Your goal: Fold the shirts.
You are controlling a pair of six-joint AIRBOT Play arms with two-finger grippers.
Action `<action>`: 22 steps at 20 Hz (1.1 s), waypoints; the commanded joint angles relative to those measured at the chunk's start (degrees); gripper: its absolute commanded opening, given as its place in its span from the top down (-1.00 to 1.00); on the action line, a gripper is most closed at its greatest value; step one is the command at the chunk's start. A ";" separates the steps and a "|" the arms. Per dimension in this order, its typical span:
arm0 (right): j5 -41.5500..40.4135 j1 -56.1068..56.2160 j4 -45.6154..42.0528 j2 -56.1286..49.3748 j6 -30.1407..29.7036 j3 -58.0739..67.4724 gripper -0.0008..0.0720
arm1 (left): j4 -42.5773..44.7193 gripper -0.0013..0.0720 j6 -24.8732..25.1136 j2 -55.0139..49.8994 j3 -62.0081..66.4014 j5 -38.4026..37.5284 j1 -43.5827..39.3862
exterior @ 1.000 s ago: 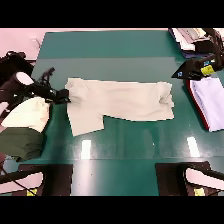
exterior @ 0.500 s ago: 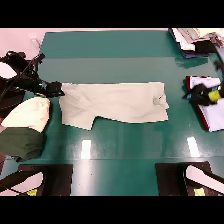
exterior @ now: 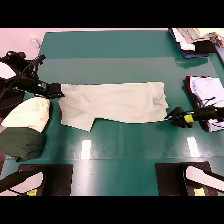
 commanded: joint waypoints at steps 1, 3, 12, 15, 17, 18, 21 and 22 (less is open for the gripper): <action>-6.64 6.23 1.73 -4.35 -0.13 1.57 -0.12 | 0.20 0.89 -0.02 0.02 0.07 -1.55 0.04; -8.66 8.81 1.53 -5.05 -0.13 3.23 0.36 | 0.24 0.89 0.13 0.02 0.07 -2.84 0.04; -2.21 2.14 -7.45 11.43 -0.20 3.98 0.94 | 4.52 0.89 2.08 0.52 -6.91 -10.58 -2.60; -0.39 -2.34 -7.43 17.07 -0.22 3.98 0.94 | 4.50 0.88 2.03 0.50 -11.65 -5.29 -6.34; 0.39 -3.08 -7.45 18.73 -0.22 3.98 0.94 | 3.67 0.19 0.87 0.50 -10.12 -4.44 -6.08; 0.90 -3.08 -7.43 19.02 -0.22 3.98 0.94 | 3.50 -0.58 0.76 0.50 -8.85 -5.88 -6.10; 1.53 -2.23 -7.41 18.99 -0.22 3.98 0.94 | 3.76 -0.48 0.55 0.52 -7.63 -11.45 -6.10; 1.57 -1.73 -7.41 18.99 -0.22 3.98 0.94 | 5.11 -0.48 0.00 0.55 -7.85 -11.34 -6.10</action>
